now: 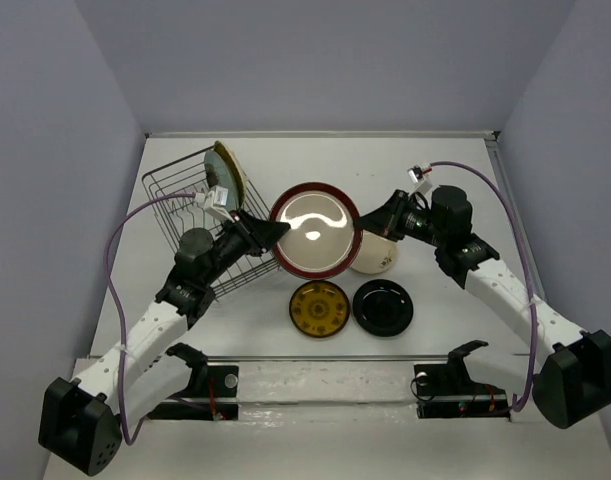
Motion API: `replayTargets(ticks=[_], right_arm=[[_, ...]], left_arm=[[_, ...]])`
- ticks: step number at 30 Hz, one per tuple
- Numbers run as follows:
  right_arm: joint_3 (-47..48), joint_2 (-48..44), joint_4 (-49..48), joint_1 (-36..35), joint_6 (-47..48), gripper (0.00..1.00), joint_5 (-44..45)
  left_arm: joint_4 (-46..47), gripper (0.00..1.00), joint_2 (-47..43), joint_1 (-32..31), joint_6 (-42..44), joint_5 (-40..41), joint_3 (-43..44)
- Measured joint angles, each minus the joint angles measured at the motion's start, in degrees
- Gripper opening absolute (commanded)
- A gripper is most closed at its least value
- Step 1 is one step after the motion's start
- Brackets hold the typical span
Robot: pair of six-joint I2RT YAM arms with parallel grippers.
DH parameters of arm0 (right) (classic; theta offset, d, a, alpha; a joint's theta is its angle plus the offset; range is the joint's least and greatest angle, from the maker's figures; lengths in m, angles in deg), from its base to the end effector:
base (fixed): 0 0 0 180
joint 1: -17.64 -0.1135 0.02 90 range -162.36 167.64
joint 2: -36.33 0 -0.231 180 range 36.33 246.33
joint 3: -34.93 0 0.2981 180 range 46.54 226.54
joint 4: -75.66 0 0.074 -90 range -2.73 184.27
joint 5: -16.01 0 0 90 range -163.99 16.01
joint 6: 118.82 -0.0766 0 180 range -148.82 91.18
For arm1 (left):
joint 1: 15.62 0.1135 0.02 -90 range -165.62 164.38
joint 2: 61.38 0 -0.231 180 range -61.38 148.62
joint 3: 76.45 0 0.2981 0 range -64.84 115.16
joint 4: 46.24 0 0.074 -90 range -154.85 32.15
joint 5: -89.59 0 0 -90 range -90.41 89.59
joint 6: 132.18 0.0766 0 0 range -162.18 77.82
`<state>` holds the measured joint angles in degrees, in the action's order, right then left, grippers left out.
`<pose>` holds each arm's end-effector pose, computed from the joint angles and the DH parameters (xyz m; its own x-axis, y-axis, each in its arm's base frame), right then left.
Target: Load the plates into the dish rack
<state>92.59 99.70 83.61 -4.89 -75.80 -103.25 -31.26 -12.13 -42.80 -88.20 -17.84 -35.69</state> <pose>0.3089 0.1687 0.2571 -0.7140 0.3944 -0.5786 -0.3679 0.4918 0.7892 0.2655 -0.1621 0.2611 -0.4343 -0.5488 -0.7143 0.5588 0.4578 -0.6915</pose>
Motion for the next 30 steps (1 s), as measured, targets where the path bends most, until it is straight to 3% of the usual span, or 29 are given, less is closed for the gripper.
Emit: replayTargets(ticks=[1, 6, 10, 13, 30], right_arm=[[-0.11, 0.00, -0.26, -0.02, 0.11, 0.07, -0.61], [-0.13, -0.22, -1.75, 0.02, 1.09, 0.12, -2.16], [-0.74, -1.14, -2.16, 0.04, 1.05, 0.49, -3.08], [-0.92, -1.44, -2.40, 0.04, 1.92, 0.61, -5.64], [-0.90, -1.07, -3.93, 0.00, 8.90, 0.74, -18.05]], left_arm=[[-0.04, 0.06, -0.96, -0.02, 0.00, 0.33, -0.09], [0.72, 0.05, -2.08, 0.26, -1.07, -0.20, -0.52], [1.33, 0.05, -2.10, 0.66, -1.27, -1.68, -0.52], [1.01, 0.05, -2.10, 0.96, -0.68, -3.58, -0.52], [-0.37, 0.05, -2.23, 3.06, -2.19, -21.16, 2.80]])
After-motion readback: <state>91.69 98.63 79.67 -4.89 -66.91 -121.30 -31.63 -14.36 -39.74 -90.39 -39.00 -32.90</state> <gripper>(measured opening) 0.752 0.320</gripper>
